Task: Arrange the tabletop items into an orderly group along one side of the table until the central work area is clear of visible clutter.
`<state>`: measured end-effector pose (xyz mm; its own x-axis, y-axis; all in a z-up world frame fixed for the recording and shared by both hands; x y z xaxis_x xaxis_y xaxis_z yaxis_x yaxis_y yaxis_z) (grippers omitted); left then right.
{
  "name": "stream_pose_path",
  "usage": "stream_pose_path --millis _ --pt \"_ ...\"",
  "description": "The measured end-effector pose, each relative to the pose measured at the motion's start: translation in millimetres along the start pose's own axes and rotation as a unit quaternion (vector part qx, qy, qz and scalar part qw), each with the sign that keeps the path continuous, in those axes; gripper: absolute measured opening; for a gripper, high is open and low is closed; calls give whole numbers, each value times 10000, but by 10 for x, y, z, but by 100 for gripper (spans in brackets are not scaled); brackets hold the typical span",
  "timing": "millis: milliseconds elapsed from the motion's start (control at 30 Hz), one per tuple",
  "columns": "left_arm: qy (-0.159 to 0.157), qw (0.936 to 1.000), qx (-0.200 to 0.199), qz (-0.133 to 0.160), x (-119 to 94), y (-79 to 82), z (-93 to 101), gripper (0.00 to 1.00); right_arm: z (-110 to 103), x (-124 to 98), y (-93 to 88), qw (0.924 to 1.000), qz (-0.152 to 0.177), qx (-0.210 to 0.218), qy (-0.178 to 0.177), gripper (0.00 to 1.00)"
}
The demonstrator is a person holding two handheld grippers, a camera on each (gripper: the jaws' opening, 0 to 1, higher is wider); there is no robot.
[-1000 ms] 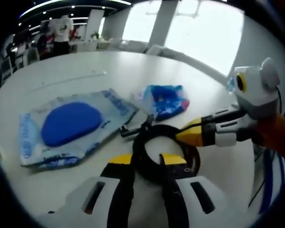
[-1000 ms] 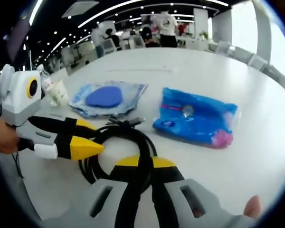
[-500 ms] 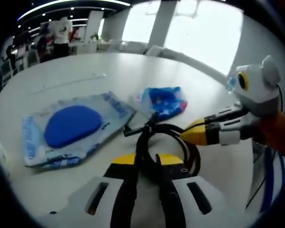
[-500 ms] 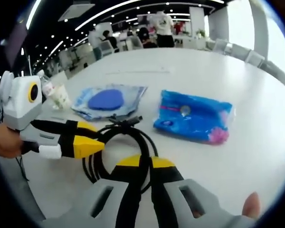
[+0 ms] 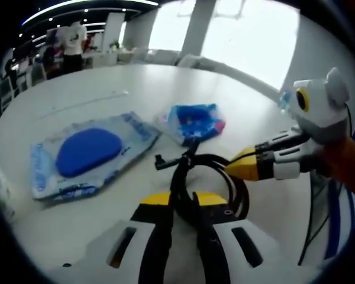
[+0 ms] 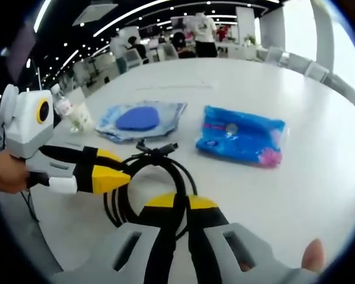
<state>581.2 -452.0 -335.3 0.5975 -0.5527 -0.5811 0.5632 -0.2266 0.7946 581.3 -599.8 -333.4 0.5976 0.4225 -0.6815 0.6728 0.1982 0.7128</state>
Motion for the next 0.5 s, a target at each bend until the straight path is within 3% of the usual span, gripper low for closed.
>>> stream_pose_path --millis 500 --pt "-34 9997 15 -222 44 -102 20 11 0 32 -97 9999 -84 78 33 6"
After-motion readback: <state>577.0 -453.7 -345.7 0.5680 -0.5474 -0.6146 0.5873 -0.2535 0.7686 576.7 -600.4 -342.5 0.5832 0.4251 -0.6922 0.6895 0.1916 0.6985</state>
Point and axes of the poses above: the point that each gripper's makers call its tool centre point, and the gripper's own axes: x roughly forward along the fingers, z roughly to its right, y roughly out of its top, the point moved 7 cm from there along -x, roughly backward along the fingers, and after that the axes turned 4 degrees about x, right-handed, at the moved point
